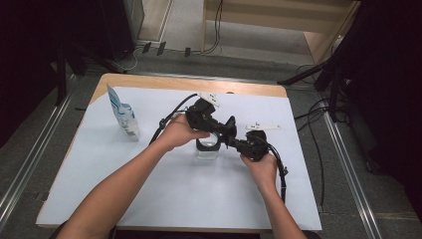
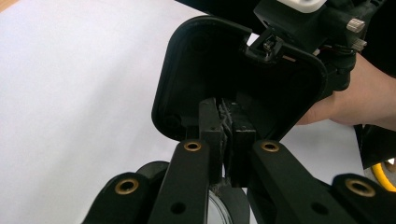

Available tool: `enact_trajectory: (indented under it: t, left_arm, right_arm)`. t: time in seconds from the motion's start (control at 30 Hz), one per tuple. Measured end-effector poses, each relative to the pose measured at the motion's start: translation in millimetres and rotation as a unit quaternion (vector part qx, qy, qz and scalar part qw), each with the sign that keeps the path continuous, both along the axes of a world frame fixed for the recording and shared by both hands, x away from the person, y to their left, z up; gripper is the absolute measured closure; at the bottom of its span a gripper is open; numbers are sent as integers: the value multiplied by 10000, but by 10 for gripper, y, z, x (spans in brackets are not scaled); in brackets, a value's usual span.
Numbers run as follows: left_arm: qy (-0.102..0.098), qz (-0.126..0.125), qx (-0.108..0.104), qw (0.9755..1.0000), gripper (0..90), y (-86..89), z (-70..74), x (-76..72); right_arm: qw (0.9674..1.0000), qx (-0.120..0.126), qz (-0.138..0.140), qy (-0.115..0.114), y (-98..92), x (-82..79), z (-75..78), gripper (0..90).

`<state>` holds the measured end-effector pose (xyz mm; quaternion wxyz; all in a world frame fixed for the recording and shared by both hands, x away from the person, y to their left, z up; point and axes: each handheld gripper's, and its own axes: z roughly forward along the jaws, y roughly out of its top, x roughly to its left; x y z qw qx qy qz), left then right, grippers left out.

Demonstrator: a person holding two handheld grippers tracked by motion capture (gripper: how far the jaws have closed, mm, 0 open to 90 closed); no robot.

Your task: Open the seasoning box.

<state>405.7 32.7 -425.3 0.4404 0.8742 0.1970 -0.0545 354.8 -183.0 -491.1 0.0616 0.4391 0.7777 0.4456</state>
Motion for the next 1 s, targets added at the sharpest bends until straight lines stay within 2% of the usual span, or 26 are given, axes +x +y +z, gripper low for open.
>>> enact_trajectory:
  t: [0.13,0.3,0.47,0.57,0.73,0.83,1.0]
  left_arm:
    - [-26,4,63,10000,889,5,15,-9]
    - [10,-19,41,10000,864,53,36,-8]
    - [104,22,-14,9999,805,144,89,-51]
    - [52,47,-47,10000,750,230,114,-90]
    - [45,87,-62,9999,628,345,150,-127]
    - [-57,68,-111,9999,566,445,158,-187]
    - [-33,106,-159,9998,532,557,118,-236]
  right_arm:
    - [10000,16,11,16,-4,1,-1,900]
    - [10000,46,58,21,-6,3,4,900]
    - [9999,66,70,-48,-45,-6,34,900]
    - [9999,84,79,-51,-79,-35,65,900]
    - [9999,48,150,-5,-116,-81,64,838]
    - [9997,56,253,-16,-138,-164,78,772]
    - [9994,63,317,-94,-130,-261,103,733]
